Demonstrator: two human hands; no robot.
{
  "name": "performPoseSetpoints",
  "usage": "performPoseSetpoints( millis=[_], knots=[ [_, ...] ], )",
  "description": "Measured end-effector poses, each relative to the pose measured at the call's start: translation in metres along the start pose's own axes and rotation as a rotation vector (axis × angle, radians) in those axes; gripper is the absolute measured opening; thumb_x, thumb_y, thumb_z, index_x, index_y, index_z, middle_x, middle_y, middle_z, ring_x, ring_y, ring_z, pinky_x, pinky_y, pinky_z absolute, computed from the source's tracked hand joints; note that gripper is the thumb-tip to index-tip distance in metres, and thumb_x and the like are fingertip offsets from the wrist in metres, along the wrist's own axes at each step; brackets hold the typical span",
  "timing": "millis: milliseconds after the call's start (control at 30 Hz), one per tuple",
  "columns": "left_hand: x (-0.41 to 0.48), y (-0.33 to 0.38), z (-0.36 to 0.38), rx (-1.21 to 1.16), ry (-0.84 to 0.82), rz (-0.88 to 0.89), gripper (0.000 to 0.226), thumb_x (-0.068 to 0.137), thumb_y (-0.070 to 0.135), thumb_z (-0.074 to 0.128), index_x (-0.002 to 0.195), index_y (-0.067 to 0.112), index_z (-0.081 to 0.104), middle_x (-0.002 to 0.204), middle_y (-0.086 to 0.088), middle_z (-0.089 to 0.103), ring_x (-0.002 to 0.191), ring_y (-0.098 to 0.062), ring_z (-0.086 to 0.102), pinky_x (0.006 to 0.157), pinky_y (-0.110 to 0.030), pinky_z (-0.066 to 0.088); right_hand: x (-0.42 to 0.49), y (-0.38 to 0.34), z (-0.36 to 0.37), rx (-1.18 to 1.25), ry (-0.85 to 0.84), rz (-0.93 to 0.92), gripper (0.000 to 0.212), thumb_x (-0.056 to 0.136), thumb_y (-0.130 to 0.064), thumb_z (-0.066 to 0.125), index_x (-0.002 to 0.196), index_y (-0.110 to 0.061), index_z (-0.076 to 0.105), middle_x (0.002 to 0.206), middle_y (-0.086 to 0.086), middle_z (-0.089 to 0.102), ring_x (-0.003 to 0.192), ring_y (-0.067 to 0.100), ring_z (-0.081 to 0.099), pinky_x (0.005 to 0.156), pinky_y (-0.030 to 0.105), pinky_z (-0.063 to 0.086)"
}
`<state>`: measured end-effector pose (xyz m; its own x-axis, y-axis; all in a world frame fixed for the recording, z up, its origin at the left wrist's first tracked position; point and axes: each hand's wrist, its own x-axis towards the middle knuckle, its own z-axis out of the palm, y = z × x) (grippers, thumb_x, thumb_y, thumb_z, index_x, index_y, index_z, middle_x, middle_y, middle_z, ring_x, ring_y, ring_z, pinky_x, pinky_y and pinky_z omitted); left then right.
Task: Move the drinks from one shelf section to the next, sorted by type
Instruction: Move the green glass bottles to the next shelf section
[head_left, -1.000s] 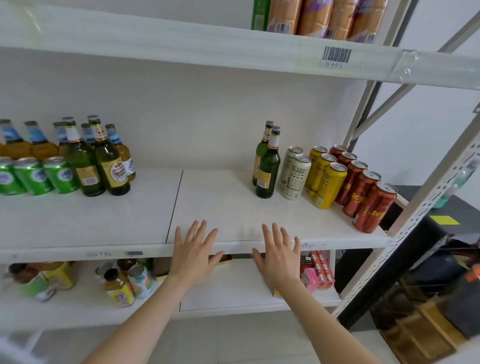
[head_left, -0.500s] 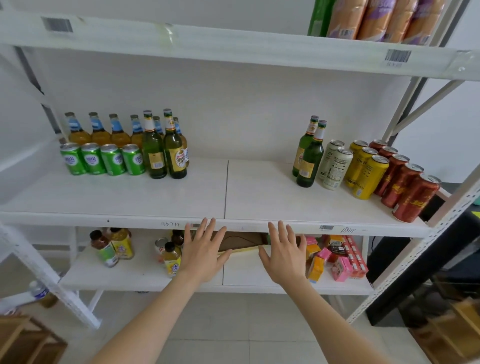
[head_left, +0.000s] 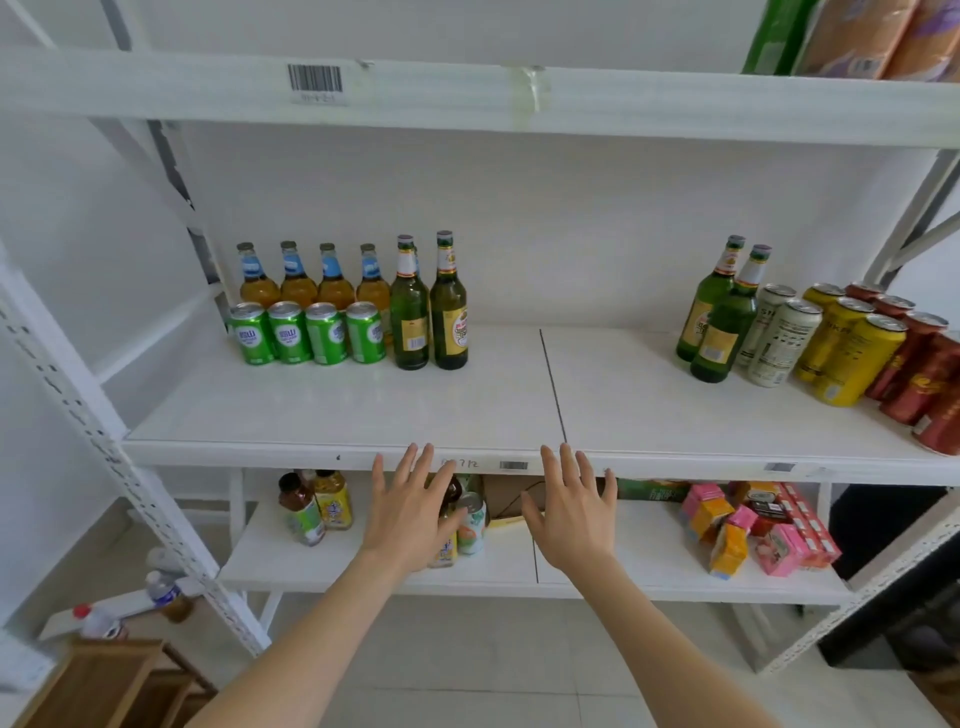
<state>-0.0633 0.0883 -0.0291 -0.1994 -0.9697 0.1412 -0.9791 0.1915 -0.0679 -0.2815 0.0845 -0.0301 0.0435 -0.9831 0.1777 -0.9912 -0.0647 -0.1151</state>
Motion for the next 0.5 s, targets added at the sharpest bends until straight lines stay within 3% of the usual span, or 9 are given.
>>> performPoseSetpoints(
  millis=[200,500],
  knots=[
    [0.046,-0.036,0.004,-0.029,0.011,-0.038,0.07,0.096,0.066,0.026,0.155,0.03,0.018,0.165,-0.006,0.012,0.153,-0.026,0.004,0.119,-0.06,0.001,0.057,-0.026,0.01,0.006,0.028,-0.007,0.069,0.097,-0.059,0.025,0.154,-0.023,0.012,0.163,0.005,0.016,0.15,0.026,0.013,0.117,0.055,0.01],
    [0.128,-0.099,-0.006,-0.014,0.109,-0.14,0.071,0.094,0.066,0.029,0.154,0.029,0.022,0.164,-0.006,0.017,0.152,-0.026,0.01,0.119,-0.058,0.006,0.153,-0.058,0.018,0.009,0.035,-0.043,0.069,0.096,-0.061,0.022,0.153,-0.024,0.014,0.162,0.005,0.02,0.148,0.025,0.017,0.117,0.054,0.014]
  ],
)
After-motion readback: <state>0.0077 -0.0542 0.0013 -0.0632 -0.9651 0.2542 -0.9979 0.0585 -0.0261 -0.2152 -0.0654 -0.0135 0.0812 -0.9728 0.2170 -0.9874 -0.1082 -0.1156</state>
